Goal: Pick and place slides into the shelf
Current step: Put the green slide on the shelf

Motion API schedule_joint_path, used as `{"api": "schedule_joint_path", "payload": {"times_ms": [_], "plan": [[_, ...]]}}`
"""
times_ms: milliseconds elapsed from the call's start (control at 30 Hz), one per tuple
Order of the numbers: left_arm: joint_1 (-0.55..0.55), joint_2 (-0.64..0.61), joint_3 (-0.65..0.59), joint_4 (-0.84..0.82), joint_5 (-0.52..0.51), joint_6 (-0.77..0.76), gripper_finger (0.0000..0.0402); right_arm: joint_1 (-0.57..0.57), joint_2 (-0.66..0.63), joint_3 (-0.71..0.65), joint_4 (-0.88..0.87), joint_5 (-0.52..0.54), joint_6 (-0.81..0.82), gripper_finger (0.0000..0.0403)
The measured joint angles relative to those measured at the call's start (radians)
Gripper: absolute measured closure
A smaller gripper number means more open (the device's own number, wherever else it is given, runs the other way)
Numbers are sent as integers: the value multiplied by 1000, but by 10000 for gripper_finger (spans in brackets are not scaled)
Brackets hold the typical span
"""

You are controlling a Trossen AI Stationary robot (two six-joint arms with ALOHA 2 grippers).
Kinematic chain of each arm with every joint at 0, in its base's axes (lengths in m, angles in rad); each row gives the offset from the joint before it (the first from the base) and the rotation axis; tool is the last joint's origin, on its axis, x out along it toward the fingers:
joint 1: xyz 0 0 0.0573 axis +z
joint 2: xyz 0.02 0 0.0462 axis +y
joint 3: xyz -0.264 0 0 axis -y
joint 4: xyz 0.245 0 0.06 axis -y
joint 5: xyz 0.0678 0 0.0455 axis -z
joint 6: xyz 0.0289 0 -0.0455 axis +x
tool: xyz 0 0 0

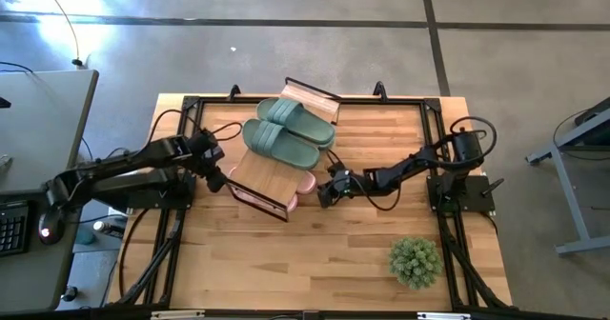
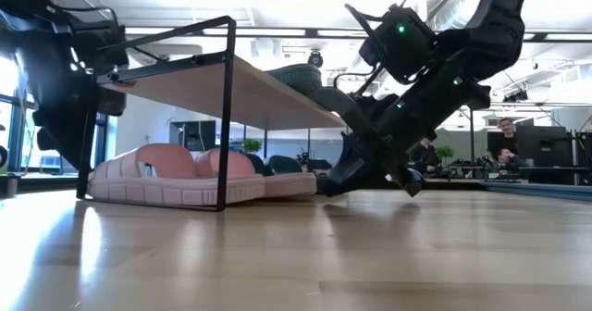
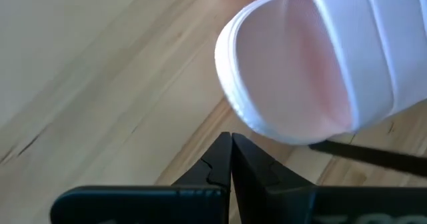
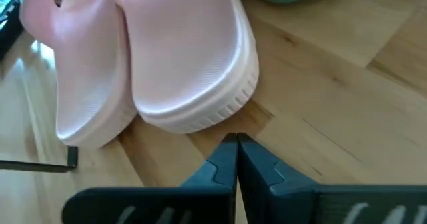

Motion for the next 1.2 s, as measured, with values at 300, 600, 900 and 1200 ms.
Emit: {"api": "schedule_joint_path", "payload": {"times_ms": [300,600,900,1200], "plan": [[0,-159,0,-100,-139,-83,401,52,-43,-1,-80,136,-28,403],[0,-201,0,-5,-315,-136,401,61,-148,-1,-213,161,-52,403],[1,-139,10,131,-494,-184,401,57,-340,-1,-496,164,-81,403],[204,-10,53,420,-191,-95,401,18,-489,-2,-517,62,-182,403]]}}
